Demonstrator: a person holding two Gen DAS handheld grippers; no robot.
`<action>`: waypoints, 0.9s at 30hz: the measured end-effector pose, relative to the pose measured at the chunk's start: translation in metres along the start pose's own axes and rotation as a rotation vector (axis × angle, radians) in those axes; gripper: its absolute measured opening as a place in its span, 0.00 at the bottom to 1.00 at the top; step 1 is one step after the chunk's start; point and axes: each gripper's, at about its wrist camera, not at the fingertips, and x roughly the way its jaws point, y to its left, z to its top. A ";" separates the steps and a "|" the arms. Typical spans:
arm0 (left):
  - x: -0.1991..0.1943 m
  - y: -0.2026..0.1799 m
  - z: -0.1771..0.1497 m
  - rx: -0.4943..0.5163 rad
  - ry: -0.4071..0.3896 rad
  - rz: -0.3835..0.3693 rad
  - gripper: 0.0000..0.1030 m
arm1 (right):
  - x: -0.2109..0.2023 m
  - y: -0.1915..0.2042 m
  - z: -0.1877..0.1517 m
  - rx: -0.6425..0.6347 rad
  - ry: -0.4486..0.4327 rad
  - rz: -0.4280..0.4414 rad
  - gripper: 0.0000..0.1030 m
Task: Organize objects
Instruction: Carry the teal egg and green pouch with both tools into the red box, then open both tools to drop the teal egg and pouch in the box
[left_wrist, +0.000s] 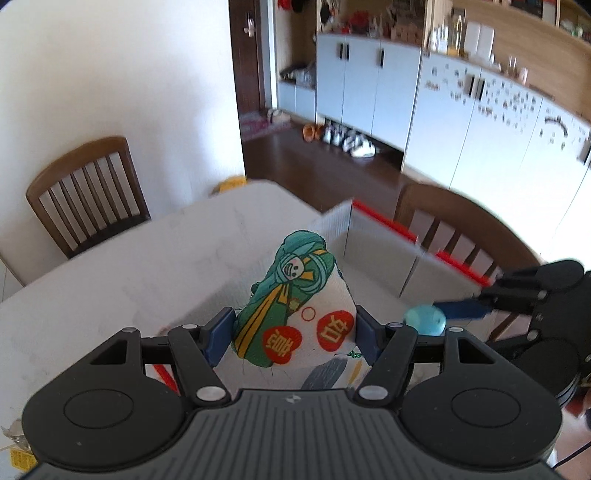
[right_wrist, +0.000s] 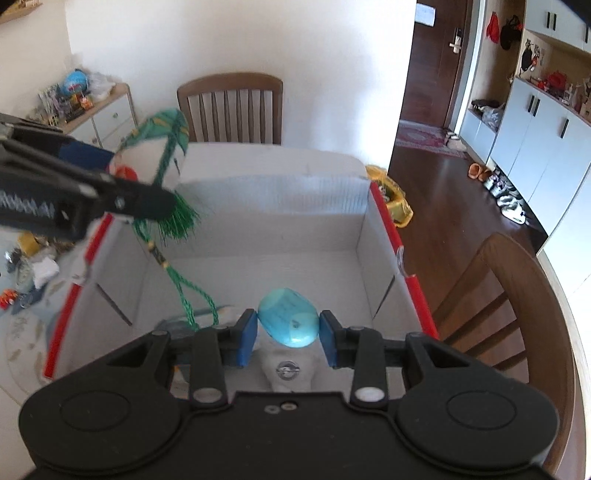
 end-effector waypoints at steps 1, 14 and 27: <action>0.006 -0.002 -0.003 0.015 0.013 0.001 0.65 | 0.004 0.000 0.000 -0.003 0.009 -0.004 0.35; 0.067 -0.006 -0.027 0.096 0.170 0.023 0.65 | 0.038 -0.001 -0.001 -0.032 0.089 0.016 0.35; 0.094 -0.003 -0.033 0.099 0.264 0.028 0.67 | 0.051 -0.002 -0.008 -0.042 0.121 0.033 0.35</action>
